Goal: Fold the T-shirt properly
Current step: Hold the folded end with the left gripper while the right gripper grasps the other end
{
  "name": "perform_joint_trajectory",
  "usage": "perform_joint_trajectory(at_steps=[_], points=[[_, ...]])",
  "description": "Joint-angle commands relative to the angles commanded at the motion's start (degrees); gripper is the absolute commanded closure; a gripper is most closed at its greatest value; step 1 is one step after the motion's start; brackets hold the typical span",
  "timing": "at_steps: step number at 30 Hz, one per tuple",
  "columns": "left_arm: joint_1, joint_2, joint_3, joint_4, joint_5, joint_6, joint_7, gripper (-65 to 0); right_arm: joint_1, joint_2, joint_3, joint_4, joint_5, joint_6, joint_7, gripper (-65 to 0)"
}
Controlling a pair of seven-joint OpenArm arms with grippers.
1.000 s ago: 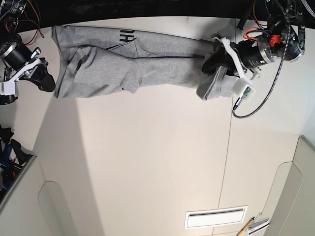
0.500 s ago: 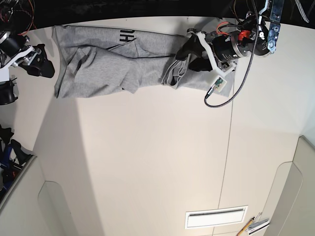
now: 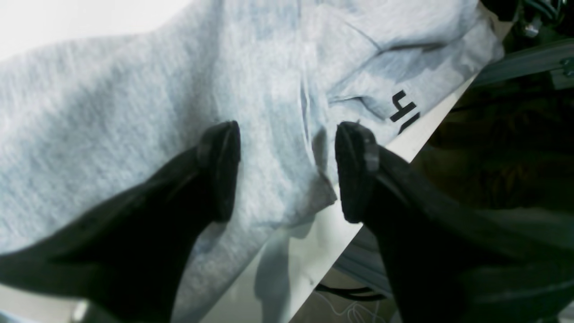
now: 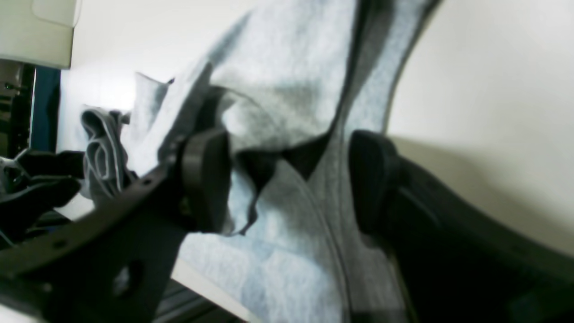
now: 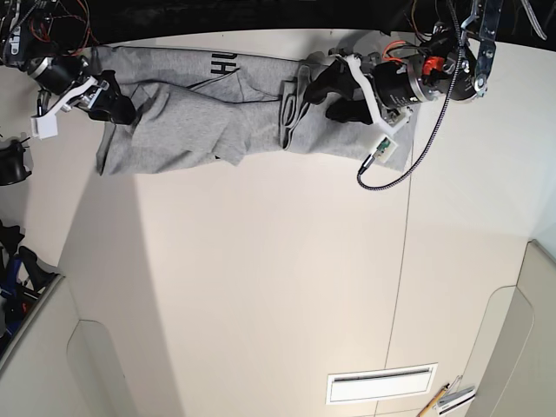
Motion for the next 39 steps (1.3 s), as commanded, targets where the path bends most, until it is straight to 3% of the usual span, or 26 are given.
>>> perform_joint_trajectory(at_steps=[3, 5, 10, 15, 24, 27, 32, 39], points=[[0.0, 0.0, 0.0, 0.0, 0.0, 0.0, 0.0, -37.6, 0.0, 0.0, 0.0, 0.0, -2.3, -0.07, 0.3, -40.6], [0.0, 0.0, 0.0, 0.0, 0.0, 0.0, 0.0, -37.6, 0.0, 0.0, 0.0, 0.0, -4.1, -1.09, 0.8, -40.6], [-0.2, 0.0, 0.0, 0.4, 0.0, 0.0, 0.1, -37.6, 0.0, 0.0, 1.8, 1.9, -1.0, -0.96, 0.2, -40.5], [-0.2, 0.0, -0.1, 0.4, 0.2, 0.0, 0.1, -37.6, 0.0, 0.0, 5.4, 6.5, -2.4, -1.07, -0.9, -40.5], [-0.2, 0.0, -0.1, 0.4, 0.0, 0.0, 0.1, -37.6, 0.0, 0.0, 5.1, 3.8, -4.3, -1.44, 0.7, -40.6], [-0.2, 0.0, -0.1, 0.4, 0.0, 0.0, 0.1, -37.6, 0.0, 0.0, 3.0, 2.4, -4.1, -0.98, 1.3, -45.6], [-0.2, 0.0, -0.1, 0.4, 0.0, 0.0, 1.5, -37.6, 0.0, 0.0, 0.1, 1.7, -2.6, -1.03, 1.5, -45.5], [-0.2, 0.0, -0.1, 0.4, 0.0, 0.0, 1.8, -37.6, 0.0, 0.3, 6.0, 4.9, 0.0, -0.85, -1.5, -45.4]])
